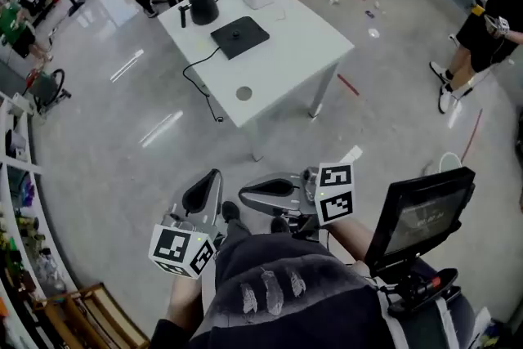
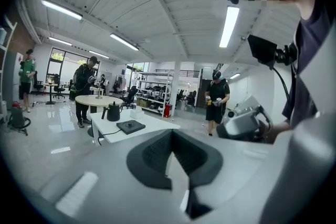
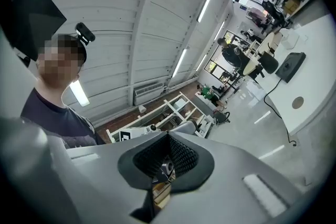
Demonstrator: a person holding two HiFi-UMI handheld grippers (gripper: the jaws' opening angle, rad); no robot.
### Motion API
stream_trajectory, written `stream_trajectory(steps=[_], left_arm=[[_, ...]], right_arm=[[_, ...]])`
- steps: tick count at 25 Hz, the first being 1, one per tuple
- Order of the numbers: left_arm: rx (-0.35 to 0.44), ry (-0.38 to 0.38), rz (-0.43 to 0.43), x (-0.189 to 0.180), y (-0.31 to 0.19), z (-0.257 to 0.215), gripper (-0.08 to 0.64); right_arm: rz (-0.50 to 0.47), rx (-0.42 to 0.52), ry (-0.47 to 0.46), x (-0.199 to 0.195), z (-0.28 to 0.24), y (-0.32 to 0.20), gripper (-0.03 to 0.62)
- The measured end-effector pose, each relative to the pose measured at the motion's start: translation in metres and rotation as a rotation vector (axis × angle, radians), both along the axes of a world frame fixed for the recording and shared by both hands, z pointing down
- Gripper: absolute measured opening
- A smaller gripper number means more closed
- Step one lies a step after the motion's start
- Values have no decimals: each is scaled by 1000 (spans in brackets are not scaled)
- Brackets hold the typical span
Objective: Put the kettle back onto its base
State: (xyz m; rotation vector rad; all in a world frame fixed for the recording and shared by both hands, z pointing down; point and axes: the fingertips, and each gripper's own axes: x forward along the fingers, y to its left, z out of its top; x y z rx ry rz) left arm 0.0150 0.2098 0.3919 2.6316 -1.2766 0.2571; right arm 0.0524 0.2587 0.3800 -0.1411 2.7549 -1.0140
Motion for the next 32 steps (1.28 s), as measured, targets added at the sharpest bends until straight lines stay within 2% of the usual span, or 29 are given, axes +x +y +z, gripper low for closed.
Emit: stream_trajectory(steps=[4, 7, 10, 13, 20, 27, 32], left_arm=[[-19, 24, 45, -7, -21, 8, 2], [-3, 34, 87, -18, -42, 7, 2], [34, 17, 100, -33, -54, -9, 2], [44, 41, 113, -49, -68, -21, 2], [20, 83, 118, -104, -127, 4, 2], [35, 132, 151, -143, -161, -3, 2], [45, 124, 190, -162, -177, -6, 2]], right_arm=[[27, 17, 42, -11, -1, -17, -2], [67, 13, 53, -26, 1, -39, -2], [89, 11, 58, -45, -9, -51, -2], [99, 13, 71, -62, -23, -62, -2], [104, -8, 133, -112, 1, -117, -1], [130, -4, 191, -155, -3, -150, -2], [153, -6, 204, -179, -4, -163, -2]])
